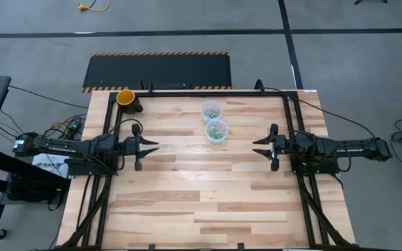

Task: Pick and place items into bin
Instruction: Return to Home Position

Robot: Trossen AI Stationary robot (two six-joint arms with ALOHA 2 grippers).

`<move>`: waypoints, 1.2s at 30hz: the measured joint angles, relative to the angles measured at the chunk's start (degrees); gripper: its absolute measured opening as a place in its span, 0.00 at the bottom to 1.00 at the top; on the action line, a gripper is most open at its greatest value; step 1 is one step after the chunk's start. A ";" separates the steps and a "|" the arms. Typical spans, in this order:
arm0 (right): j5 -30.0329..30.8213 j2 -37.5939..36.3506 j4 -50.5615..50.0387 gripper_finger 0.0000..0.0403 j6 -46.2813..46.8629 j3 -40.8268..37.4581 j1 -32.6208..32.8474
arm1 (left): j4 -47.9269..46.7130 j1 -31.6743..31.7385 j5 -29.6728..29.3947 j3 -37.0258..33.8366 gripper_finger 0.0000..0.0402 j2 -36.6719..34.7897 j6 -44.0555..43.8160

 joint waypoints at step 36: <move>0.00 0.00 0.00 0.33 0.01 0.02 0.01 | -4.06 0.00 3.30 -0.07 0.19 0.04 1.47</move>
